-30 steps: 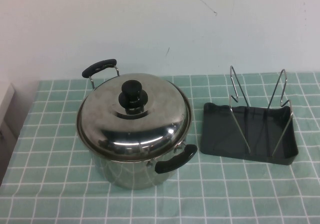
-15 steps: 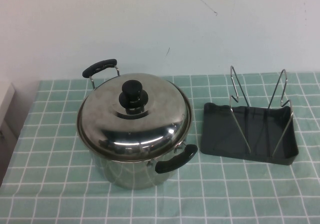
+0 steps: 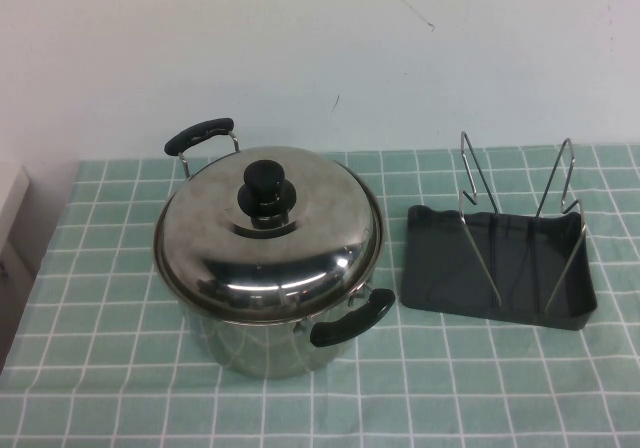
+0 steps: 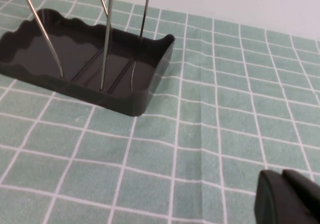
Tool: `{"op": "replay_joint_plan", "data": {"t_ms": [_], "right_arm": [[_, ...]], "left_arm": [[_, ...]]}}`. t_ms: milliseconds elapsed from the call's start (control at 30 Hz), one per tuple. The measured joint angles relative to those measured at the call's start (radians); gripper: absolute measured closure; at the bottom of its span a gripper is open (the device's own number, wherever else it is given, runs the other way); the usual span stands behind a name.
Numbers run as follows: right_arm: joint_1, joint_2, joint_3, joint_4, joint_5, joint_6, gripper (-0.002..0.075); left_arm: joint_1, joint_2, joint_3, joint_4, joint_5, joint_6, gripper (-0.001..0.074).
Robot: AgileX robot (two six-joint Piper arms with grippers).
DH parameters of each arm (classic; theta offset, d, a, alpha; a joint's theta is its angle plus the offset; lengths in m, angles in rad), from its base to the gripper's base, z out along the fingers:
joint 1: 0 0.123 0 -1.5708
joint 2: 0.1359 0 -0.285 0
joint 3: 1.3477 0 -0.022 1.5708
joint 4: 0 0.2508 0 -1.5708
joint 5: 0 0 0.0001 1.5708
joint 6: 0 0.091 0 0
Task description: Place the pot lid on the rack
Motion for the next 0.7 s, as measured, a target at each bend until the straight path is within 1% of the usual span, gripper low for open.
{"op": "replay_joint_plan", "data": {"t_ms": [400, 500, 600, 700], "right_arm": [[0.000, 0.000, 0.000, 0.000, 0.000, 0.000, 0.0729], [0.000, 0.000, 0.000, -0.037, -0.004, 0.000, 0.0729], [0.000, 0.000, 0.002, -0.060, -0.048, 0.000, 0.0729], [0.000, 0.000, 0.002, -0.071, -0.183, 0.000, 0.0729]], "left_arm": [[0.000, 0.000, 0.000, 0.010, 0.000, 0.000, 0.0738], [0.000, 0.000, 0.000, 0.037, 0.000, 0.003, 0.0738], [0.000, 0.000, 0.002, 0.039, -0.025, 0.003, 0.0738], [0.000, 0.000, 0.006, 0.029, -0.104, 0.003, 0.0738]]}}
